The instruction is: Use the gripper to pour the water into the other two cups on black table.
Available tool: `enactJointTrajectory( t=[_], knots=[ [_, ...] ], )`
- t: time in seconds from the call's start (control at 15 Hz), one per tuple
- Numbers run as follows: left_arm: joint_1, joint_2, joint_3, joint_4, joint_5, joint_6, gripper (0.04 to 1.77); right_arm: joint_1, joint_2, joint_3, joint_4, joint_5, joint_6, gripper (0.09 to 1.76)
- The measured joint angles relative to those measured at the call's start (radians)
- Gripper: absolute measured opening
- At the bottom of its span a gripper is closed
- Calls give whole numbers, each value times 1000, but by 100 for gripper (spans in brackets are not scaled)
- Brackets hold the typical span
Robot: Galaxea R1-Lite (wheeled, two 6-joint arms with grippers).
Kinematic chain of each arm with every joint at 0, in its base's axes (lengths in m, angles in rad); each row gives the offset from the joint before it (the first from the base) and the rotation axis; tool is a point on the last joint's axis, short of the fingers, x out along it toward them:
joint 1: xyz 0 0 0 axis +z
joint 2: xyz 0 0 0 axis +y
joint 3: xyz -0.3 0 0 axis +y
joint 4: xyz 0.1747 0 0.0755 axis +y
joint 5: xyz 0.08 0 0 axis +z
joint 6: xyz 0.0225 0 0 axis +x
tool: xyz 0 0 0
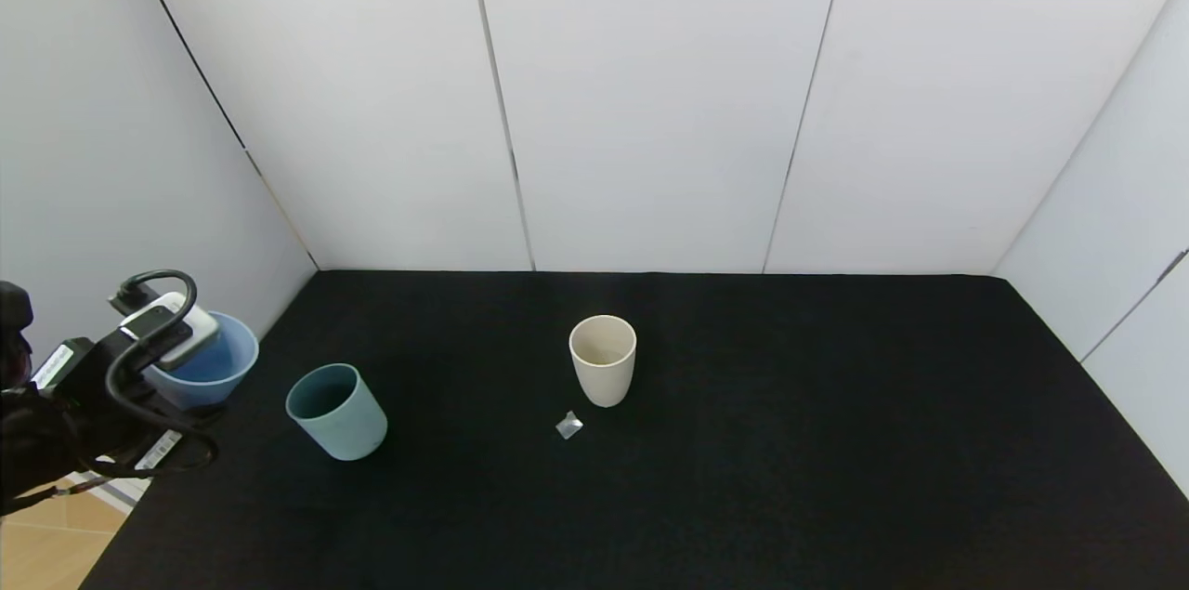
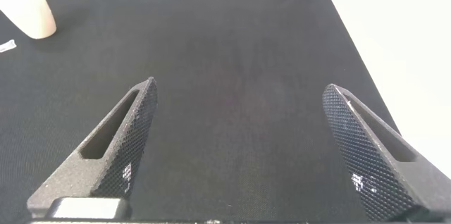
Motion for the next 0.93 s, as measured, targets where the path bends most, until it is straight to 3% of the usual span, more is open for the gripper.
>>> enactJointTrajectory(
  t=[0.2,0.93],
  knots=[
    [-21,7,4,-7,54,50,118,0,0,0,0,0,0,171],
    [-77,55,-6,-20,168,224,118,0,0,0,0,0,0,171]
  ],
)
